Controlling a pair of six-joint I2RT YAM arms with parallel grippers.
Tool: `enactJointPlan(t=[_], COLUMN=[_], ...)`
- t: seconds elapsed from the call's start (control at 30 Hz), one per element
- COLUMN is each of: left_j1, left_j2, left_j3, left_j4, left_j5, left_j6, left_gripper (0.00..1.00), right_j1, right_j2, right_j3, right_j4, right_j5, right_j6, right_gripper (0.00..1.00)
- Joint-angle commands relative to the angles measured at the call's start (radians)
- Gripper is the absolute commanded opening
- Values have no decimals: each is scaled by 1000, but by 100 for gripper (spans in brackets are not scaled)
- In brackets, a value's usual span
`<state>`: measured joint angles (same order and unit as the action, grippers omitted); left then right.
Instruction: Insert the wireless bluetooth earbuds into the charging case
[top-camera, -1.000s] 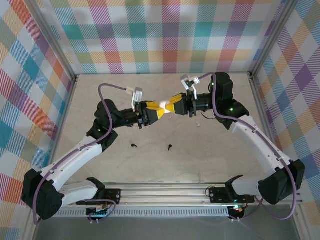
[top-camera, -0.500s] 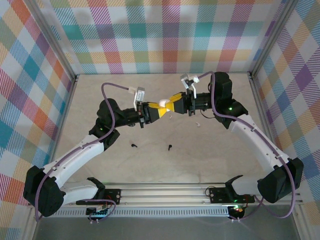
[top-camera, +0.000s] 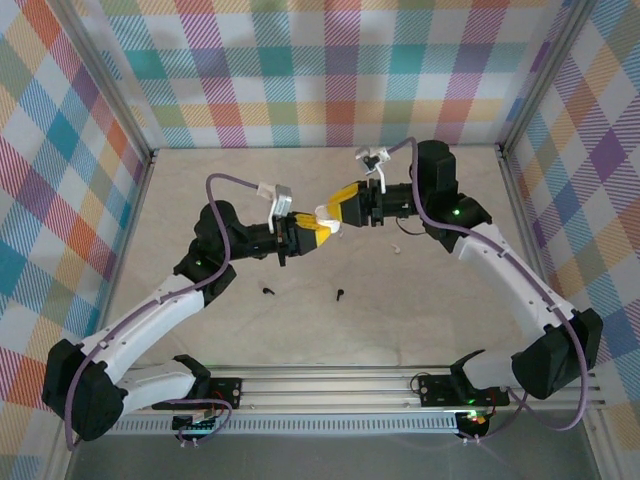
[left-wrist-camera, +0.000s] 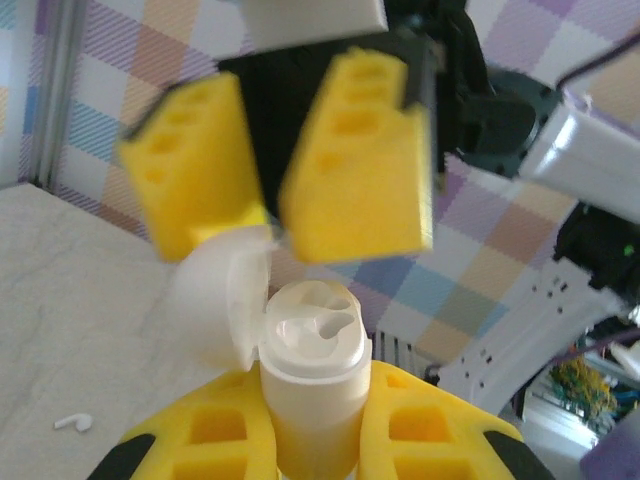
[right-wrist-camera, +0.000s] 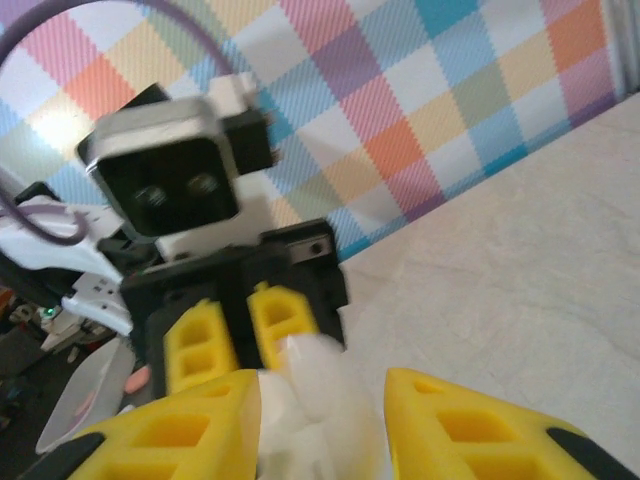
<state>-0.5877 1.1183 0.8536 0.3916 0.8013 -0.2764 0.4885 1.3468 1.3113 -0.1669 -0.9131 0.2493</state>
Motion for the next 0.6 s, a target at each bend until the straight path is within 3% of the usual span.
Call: enactJointPlan(t=[0.0,0.17,0.33,0.47,0.57], left_j1=[-10,-11,-11,-9,-8], left_j2=[-40,-64,-83,-104,-112], left_j3=[-4,1,-41,-123,-177], left_j4=[-82,-212,-256,-218,-175], left_j5=[55,7,-139,-265,-290], left_j6=[171,293,331,329,318], left_gripper=[0,0,0,0,0], right_j1=[-1,-1,-4,-29,-70], right_j2=[19,10,-12,-18,-1], right_j3=[24,24,47,82,104], right_j4=[-47,-78,-170,-289,-401], right_j5=[64,95,148,208,327], right_j6=[-21,-24,-15,11,55], right_gripper=[41,52,58,59,59])
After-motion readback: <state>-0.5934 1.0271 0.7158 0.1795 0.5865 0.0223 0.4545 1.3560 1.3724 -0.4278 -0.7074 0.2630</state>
